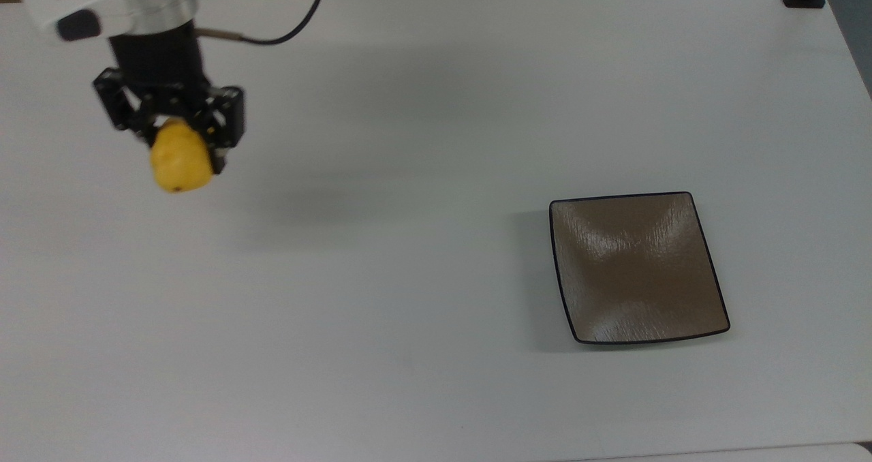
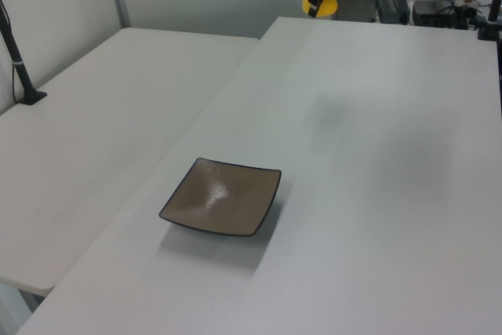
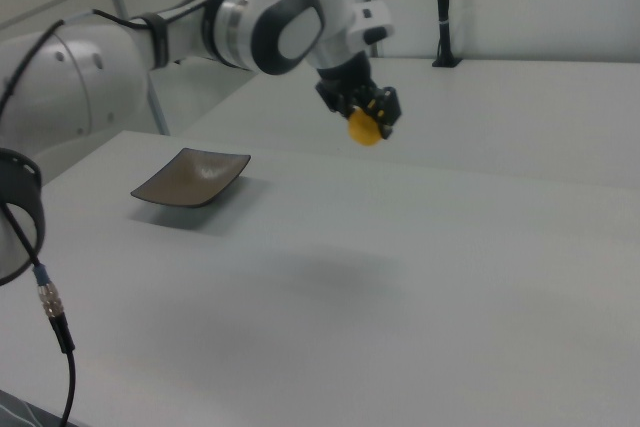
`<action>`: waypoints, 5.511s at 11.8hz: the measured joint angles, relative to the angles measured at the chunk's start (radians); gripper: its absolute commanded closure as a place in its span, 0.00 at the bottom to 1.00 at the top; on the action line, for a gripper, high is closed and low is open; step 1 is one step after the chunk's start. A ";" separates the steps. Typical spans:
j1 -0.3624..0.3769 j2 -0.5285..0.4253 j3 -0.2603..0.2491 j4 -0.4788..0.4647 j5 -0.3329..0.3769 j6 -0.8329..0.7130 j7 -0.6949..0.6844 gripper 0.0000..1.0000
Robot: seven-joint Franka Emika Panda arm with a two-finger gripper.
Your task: Put potatoes on a ceramic plate
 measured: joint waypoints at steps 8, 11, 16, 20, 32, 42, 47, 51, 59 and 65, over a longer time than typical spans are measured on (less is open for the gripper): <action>0.289 -0.097 0.003 -0.099 0.000 -0.020 0.258 0.79; 0.395 -0.050 0.004 -0.100 -0.004 0.083 0.331 0.78; 0.516 0.102 0.006 -0.100 -0.070 0.373 0.443 0.76; 0.584 0.187 0.007 -0.097 -0.071 0.522 0.462 0.74; 0.635 0.376 0.012 -0.042 -0.102 0.690 0.525 0.00; 0.634 0.313 0.021 -0.042 -0.180 0.609 0.539 0.00; 0.619 0.040 0.014 -0.135 -0.198 0.203 0.539 0.00; 0.574 -0.192 0.012 -0.170 -0.198 -0.220 0.540 0.00; 0.347 -0.425 0.021 -0.256 -0.074 -0.493 0.449 0.00; 0.199 -0.449 0.116 -0.316 -0.057 -0.422 0.199 0.00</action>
